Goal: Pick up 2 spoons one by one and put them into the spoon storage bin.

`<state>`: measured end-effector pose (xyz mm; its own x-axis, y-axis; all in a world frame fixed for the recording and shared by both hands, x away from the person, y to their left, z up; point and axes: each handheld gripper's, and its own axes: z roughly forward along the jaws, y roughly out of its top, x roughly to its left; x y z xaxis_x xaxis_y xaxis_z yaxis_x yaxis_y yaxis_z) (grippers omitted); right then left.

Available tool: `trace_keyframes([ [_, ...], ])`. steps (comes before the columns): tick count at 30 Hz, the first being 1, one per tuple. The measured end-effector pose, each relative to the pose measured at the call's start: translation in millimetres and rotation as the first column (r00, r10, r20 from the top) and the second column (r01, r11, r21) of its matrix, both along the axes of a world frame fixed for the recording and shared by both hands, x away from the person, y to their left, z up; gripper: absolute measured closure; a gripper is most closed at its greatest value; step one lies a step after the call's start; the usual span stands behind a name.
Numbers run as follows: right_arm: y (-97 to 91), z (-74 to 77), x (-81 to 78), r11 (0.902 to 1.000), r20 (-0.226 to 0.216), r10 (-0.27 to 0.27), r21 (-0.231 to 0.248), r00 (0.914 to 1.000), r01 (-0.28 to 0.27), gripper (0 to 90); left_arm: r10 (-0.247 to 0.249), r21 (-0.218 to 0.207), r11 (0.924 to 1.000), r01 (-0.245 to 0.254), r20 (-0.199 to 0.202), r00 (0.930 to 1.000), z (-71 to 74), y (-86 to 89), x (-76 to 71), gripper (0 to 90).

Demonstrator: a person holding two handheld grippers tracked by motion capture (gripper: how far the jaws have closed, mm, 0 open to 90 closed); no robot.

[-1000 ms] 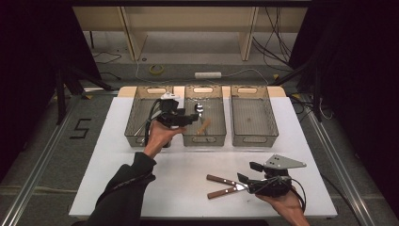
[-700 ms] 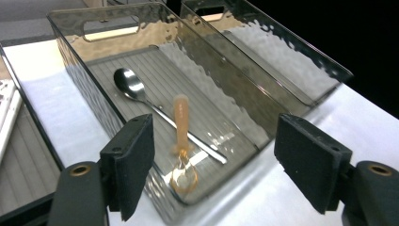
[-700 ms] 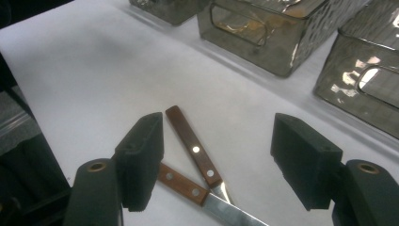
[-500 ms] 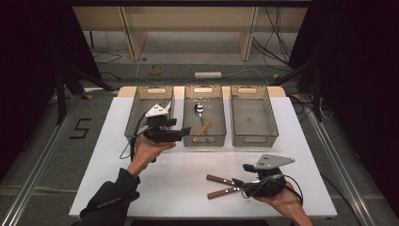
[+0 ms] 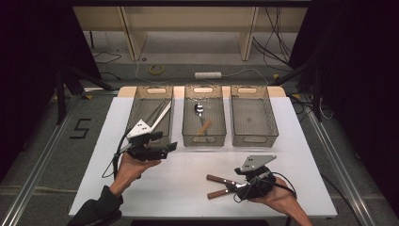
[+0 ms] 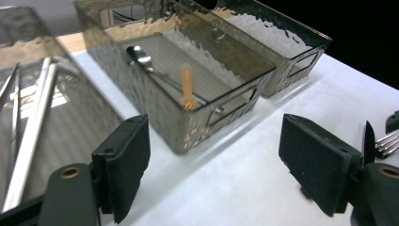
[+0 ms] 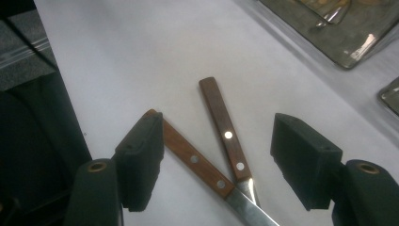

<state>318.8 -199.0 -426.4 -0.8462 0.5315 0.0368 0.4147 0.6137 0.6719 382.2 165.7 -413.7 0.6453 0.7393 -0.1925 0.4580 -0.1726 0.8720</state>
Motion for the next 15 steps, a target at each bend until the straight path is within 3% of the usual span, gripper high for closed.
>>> trace_keyframes([
  [15, 17.1, -2.9, 5.7, 0.9920, -0.020, 0.084, -0.092, 0.9962, -0.086, 37.5, 0.005, -0.019, 0.9998, -0.004, 0.041, 0.9991, -2.2, 7.9, -24.5, 23.2],
])
